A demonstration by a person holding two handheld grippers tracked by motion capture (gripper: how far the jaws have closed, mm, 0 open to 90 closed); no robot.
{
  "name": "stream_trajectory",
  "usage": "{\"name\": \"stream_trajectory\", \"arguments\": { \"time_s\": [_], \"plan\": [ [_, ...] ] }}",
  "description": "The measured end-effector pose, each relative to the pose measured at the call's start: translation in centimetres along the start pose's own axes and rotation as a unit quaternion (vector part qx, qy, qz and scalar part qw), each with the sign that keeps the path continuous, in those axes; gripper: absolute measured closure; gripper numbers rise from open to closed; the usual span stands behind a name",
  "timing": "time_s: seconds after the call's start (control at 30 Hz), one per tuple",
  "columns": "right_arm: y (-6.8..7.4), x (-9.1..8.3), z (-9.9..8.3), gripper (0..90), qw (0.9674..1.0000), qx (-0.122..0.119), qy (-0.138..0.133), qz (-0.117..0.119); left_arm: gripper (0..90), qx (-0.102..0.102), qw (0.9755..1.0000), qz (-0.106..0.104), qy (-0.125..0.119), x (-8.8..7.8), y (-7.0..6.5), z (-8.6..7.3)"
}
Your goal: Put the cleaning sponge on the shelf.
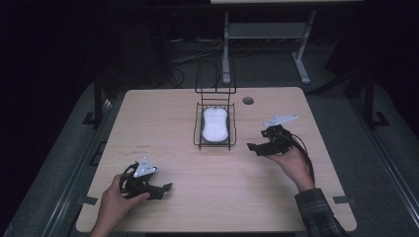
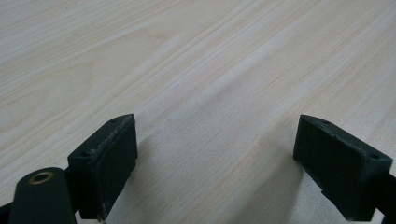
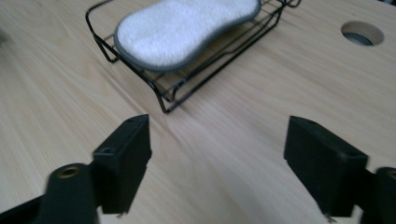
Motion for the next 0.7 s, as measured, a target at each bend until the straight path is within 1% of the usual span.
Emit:
{"name": "stream_trajectory", "arguments": {
  "time_s": [0.07,0.1,0.13,0.27,0.37,0.43,0.5,0.57,0.63,0.7],
  "plan": [
    [0.0,-0.3,-0.8,14.9,1.0,0.005,0.003,0.0,12.8,0.0,1.0,0.0,0.0,0.0,0.0,0.0],
    [-0.1,-0.4,-1.1,13.7,1.0,0.008,0.002,-0.004,12.8,0.0,1.0,0.0,0.0,0.0,0.0,0.0],
    [0.0,-0.6,-1.5,13.7,0.9999,0.01,0.003,-0.007,12.8,0.0,1.0,0.0,0.0,0.0,0.0,0.0],
    [0.2,-1.3,-2.9,11.6,0.9999,0.015,0.002,-0.004,12.8,0.0,1.0,0.0,0.0,0.0,0.0,0.0],
    [0.3,-1.6,-4.1,10.6,0.9997,0.02,0.003,-0.012,12.8,0.0,1.0,0.0,0.0,0.0,0.0,0.0],
    [0.4,-1.8,-4.7,9.4,0.9996,0.022,0.009,-0.013,12.8,0.0,1.0,0.0,-0.001,0.0,0.0,0.0],
    [0.5,-1.9,-5.5,8.2,0.9994,0.023,0.014,-0.02,12.8,0.0,1.0,0.0,-0.001,0.0,0.0,0.0],
    [0.6,-2.0,-6.3,5.4,0.9994,0.023,0.018,-0.021,12.8,0.0,1.0,0.0,-0.001,0.0,0.0,0.0],
    [0.7,-2.2,-7.1,2.5,0.9991,0.026,0.021,-0.024,12.8,0.001,1.0,0.001,0.0,0.0,0.0,0.0],
    [0.7,-2.4,-8.2,2.4,0.9987,0.032,0.026,-0.03,12.8,0.002,1.0,0.0,0.0,0.0,0.0,0.0]
  ]
}}
Point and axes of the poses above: each handheld gripper's, and its own axes: x roughly forward along the jaws, z roughly out of its top, y roughly to its left, the point moved 6 cm from there along x, roughly forward along the jaws, and after that the axes turned 6 degrees about y, right-handed, at the moved point
